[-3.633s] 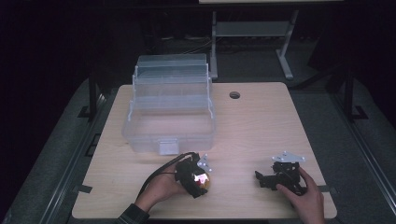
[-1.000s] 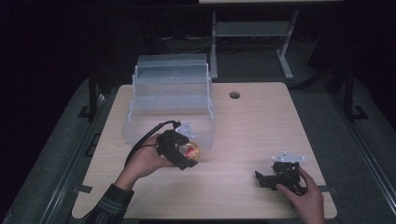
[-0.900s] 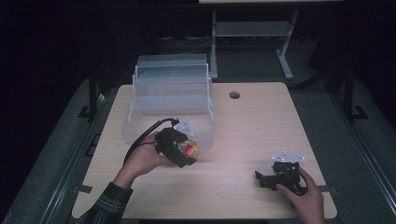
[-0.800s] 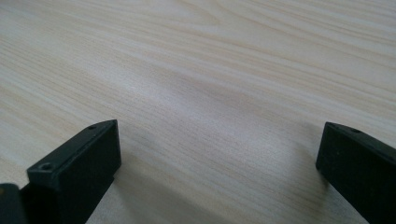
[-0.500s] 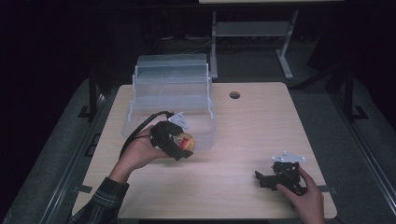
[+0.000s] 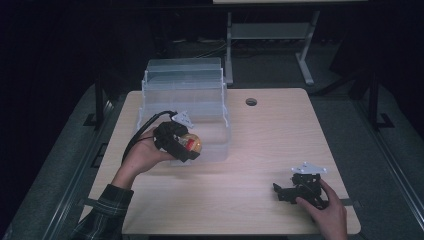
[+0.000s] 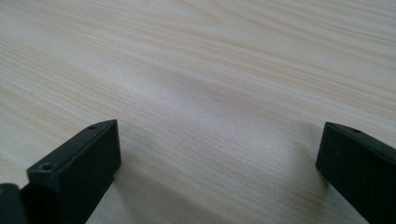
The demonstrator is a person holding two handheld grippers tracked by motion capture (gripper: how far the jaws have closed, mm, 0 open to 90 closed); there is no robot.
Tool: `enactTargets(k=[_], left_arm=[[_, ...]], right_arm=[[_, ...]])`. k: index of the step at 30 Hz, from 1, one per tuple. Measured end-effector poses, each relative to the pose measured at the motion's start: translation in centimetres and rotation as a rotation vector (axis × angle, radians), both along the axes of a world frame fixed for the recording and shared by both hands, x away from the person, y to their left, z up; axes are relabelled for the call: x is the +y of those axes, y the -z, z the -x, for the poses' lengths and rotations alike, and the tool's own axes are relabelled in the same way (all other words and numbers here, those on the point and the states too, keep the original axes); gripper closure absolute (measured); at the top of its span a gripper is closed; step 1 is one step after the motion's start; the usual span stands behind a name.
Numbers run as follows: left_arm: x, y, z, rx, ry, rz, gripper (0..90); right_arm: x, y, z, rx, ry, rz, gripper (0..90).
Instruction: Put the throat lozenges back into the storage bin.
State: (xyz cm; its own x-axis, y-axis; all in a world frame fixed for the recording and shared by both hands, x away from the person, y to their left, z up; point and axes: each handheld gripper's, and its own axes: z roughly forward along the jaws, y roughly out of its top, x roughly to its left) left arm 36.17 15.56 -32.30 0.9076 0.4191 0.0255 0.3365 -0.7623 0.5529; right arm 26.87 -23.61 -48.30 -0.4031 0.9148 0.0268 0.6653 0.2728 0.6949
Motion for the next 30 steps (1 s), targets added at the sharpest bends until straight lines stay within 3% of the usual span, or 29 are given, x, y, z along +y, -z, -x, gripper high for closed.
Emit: enactTargets(k=[30], left_arm=[[5.3,-0.4,-2.6,-0.029,-0.173,-0.004,19.5]], right_arm=[[0.0,0.0,0.0,0.000,0.000,0.001,0.0]])
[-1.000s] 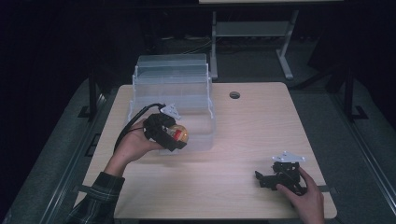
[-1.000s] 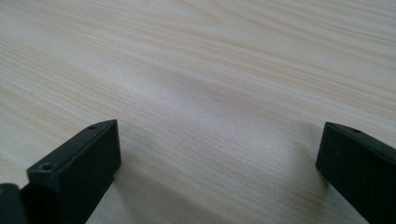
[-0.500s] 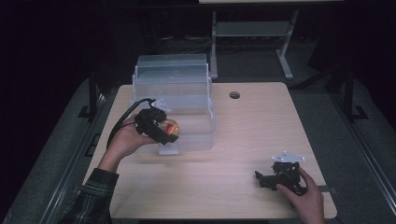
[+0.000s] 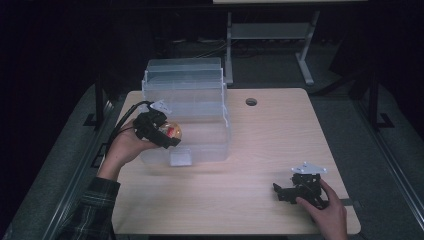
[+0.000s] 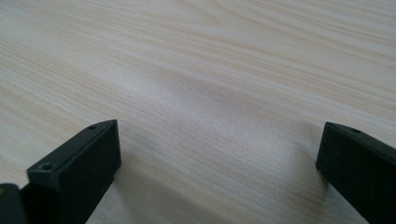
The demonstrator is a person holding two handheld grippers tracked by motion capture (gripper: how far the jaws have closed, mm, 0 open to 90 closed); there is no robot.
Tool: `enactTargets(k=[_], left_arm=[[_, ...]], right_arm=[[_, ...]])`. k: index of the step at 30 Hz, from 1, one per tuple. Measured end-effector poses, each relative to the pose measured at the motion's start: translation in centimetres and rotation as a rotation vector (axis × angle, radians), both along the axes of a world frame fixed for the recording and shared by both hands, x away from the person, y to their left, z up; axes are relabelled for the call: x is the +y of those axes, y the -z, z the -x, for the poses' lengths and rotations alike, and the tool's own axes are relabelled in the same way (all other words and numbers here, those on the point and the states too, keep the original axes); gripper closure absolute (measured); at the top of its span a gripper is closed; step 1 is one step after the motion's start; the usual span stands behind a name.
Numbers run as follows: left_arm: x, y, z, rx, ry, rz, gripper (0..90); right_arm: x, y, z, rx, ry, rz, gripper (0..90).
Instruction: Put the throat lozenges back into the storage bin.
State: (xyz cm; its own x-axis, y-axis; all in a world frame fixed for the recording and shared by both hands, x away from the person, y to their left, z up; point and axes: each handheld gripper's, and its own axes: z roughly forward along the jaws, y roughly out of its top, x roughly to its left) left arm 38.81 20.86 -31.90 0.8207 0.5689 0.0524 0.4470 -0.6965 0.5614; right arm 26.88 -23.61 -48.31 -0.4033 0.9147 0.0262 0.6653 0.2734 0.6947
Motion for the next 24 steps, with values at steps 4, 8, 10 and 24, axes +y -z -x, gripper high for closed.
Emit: enactTargets(k=[4,8,10,24], left_arm=[[0.9,0.1,-0.3,0.001,-0.031,-0.023,19.5],[1.8,0.3,-0.6,-0.002,-0.061,-0.030,19.5],[2.3,0.4,-0.7,0.001,-0.071,-0.033,19.5],[4.8,0.7,-1.3,0.006,-0.135,-0.035,19.5]], right_arm=[[0.0,0.0,0.0,0.000,0.001,-0.001,0.0],[0.0,0.0,0.0,0.000,0.001,-0.001,0.0],[0.0,0.0,0.0,0.000,0.001,0.000,0.0],[0.0,0.0,0.0,0.000,0.001,-0.001,0.0]])
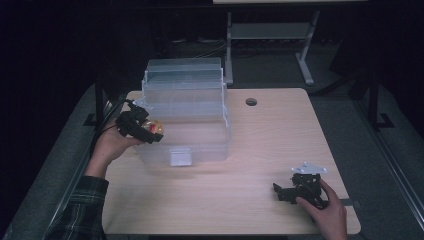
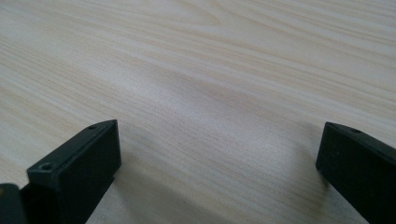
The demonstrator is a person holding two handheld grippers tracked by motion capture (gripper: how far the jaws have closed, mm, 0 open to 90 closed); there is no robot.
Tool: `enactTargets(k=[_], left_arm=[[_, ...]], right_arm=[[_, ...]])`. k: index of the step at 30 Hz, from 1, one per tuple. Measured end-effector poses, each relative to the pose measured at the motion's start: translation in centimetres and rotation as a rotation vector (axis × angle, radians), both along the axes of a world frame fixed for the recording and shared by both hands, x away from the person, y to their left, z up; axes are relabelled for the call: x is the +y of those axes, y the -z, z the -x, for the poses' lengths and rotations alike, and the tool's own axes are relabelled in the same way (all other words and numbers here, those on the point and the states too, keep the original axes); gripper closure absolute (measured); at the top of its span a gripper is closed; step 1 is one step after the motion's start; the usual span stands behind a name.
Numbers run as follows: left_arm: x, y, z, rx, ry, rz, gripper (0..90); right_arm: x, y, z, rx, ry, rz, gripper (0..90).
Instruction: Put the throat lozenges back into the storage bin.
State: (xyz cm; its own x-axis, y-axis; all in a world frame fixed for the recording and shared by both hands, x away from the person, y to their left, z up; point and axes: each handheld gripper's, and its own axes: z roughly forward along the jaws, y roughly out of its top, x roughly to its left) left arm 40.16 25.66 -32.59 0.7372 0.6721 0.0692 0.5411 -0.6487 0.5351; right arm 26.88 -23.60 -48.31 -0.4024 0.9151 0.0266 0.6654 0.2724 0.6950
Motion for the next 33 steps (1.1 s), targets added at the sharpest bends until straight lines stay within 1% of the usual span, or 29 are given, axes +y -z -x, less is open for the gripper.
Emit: enactTargets(k=[4,7,8,15,22,24,28,33], left_arm=[[0.6,0.1,-0.2,0.003,-0.022,0.004,19.5],[1.1,0.2,-0.3,0.010,-0.030,-0.003,19.5],[1.2,0.3,-0.3,0.010,-0.037,0.008,19.5],[2.1,1.2,-0.6,0.022,-0.063,0.000,19.4],[2.8,1.7,-0.7,0.033,-0.078,0.006,19.4],[2.8,1.8,-0.8,0.035,-0.078,-0.003,19.4],[2.7,1.8,-0.8,0.034,-0.074,0.004,19.4],[2.7,1.9,-0.8,0.035,-0.066,-0.008,19.3]], right_arm=[[0.0,0.0,0.0,0.000,0.000,0.000,0.0],[0.0,0.0,0.0,0.000,0.000,0.000,0.0],[0.0,0.0,0.0,0.000,0.000,0.000,0.0],[0.0,0.0,0.0,0.000,0.000,0.000,0.0],[0.0,0.0,0.0,0.000,0.000,0.000,0.0],[0.0,0.0,0.0,0.000,0.000,0.000,0.0],[0.0,0.0,0.0,0.000,0.001,-0.001,0.0],[0.0,0.0,0.0,0.000,0.001,-0.001,0.0]])
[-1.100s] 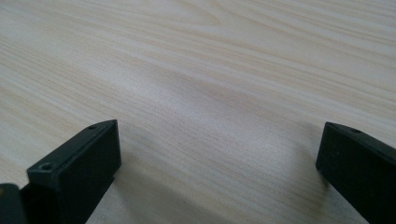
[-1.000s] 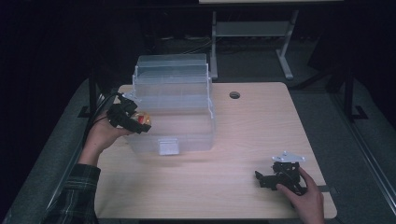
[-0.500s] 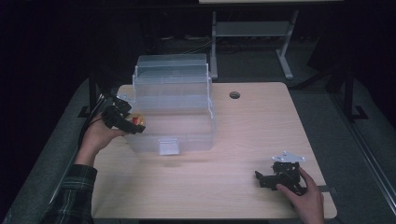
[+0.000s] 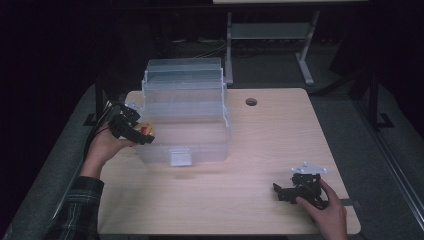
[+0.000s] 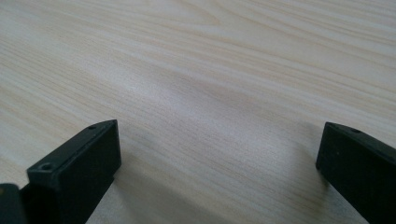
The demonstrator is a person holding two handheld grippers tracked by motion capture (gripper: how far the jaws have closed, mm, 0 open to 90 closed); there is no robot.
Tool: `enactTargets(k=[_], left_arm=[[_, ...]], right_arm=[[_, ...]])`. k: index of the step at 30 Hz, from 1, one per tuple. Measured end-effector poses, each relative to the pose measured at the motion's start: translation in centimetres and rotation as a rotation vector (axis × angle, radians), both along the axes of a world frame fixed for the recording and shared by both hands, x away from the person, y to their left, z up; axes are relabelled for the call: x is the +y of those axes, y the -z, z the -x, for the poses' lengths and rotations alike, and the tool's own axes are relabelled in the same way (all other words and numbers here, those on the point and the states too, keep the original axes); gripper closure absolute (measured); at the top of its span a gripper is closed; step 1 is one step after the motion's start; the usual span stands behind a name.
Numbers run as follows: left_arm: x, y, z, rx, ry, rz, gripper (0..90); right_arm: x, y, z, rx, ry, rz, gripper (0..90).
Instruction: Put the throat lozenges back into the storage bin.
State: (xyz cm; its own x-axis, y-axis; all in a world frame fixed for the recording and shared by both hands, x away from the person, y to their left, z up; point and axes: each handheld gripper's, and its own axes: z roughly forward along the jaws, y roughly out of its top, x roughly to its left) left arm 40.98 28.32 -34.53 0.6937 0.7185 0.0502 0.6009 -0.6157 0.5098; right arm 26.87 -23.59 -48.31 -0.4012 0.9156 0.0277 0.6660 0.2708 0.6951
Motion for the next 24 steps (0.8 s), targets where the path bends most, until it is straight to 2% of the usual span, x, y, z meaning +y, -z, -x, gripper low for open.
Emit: enactTargets(k=[11,21,24], left_arm=[[0.00,0.10,-0.08,0.002,0.006,0.002,18.8],[0.24,-0.33,0.18,-0.018,0.003,0.013,18.8],[0.30,-0.58,0.66,-0.032,0.001,0.035,18.8]], right_arm=[[0.00,0.00,0.00,0.000,0.000,0.000,0.0],[-0.01,0.00,0.00,0.000,-0.001,0.001,0.0],[-0.01,0.00,-0.01,0.000,-0.001,0.001,0.0]])
